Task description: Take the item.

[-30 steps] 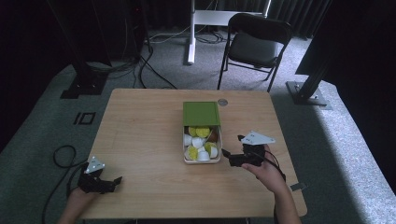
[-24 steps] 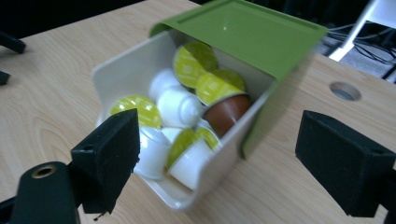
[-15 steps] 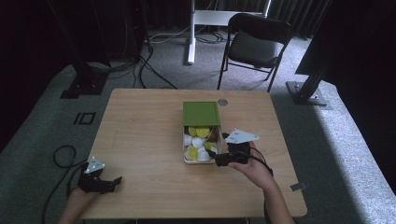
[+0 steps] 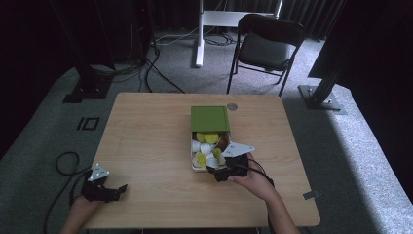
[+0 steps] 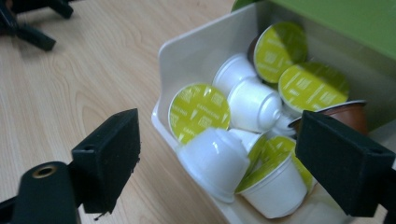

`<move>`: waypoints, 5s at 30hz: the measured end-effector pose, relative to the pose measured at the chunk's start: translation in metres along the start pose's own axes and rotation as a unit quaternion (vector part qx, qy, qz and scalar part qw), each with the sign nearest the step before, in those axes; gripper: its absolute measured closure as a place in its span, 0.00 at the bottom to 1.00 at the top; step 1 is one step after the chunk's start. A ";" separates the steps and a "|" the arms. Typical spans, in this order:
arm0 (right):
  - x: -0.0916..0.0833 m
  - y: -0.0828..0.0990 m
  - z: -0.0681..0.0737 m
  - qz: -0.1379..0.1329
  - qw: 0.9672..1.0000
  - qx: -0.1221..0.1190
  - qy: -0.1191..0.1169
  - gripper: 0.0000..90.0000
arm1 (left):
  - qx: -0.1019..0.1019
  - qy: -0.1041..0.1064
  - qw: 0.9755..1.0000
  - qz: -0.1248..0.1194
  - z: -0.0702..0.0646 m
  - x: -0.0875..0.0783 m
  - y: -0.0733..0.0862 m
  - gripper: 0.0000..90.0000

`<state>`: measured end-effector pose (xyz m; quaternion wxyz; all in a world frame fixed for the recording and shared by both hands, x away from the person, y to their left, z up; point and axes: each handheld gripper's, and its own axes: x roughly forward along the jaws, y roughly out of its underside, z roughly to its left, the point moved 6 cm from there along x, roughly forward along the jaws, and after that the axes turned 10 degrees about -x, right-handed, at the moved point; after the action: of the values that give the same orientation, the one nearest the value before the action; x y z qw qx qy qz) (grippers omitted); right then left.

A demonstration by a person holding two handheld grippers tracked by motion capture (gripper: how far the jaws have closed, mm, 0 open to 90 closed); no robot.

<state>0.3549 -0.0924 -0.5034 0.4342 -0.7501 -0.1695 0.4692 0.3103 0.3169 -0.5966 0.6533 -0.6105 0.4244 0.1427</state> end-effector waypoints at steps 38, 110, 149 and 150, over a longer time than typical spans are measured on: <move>0.030 0.015 0.010 0.074 0.990 -0.122 0.000 0.41 | 0.000 0.000 1.000 0.000 0.000 0.000 0.000 0.01; -0.040 -0.023 -0.073 -0.090 0.975 0.075 0.189 0.64 | 0.000 0.000 1.000 0.000 0.000 0.000 0.000 0.01; -0.014 0.061 -0.138 -0.010 0.947 0.164 0.276 0.64 | -0.001 0.002 1.000 0.000 0.000 0.000 0.000 0.01; -0.012 0.064 -0.139 -0.005 0.947 0.166 0.276 0.64 | -0.001 0.002 1.000 0.000 0.000 0.000 0.000 0.01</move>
<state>0.4571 -0.2045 -0.5232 0.5845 -0.7667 0.0330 0.2634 0.3103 0.3174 -0.5964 0.6515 -0.6119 0.4255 0.1417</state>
